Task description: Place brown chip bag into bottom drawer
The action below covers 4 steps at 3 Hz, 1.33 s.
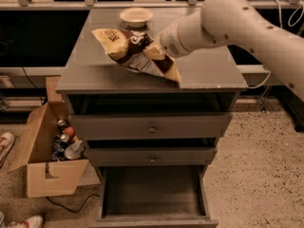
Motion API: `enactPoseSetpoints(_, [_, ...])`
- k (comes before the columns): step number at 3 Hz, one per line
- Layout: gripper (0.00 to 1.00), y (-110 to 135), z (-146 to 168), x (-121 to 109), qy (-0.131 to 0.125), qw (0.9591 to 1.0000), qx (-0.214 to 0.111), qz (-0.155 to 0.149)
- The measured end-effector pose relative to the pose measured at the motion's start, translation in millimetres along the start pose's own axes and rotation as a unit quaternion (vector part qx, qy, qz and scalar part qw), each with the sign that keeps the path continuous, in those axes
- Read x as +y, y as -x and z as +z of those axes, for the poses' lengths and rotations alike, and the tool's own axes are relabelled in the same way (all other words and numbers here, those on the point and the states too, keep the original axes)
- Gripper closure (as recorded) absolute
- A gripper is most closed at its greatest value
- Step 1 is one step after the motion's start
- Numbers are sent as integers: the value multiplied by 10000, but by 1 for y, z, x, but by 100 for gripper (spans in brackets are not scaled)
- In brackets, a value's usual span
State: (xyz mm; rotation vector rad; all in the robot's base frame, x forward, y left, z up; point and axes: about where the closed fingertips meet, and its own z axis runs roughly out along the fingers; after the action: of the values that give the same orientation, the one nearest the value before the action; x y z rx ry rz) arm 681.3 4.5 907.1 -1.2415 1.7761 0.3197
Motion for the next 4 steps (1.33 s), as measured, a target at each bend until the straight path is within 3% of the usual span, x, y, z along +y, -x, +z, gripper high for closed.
enactPoseSetpoints(1, [100,-7,-63,15,-138,9995,-289,6])
enactPoseSetpoints(2, [100,-28,-132,34,-235,9996,-105,-97])
enactPoseSetpoints(3, [100,-58,-169,69,162,9992,327,-158])
enactPoseSetpoints(4, [100,-59,-169,70,164,9992,329,-157])
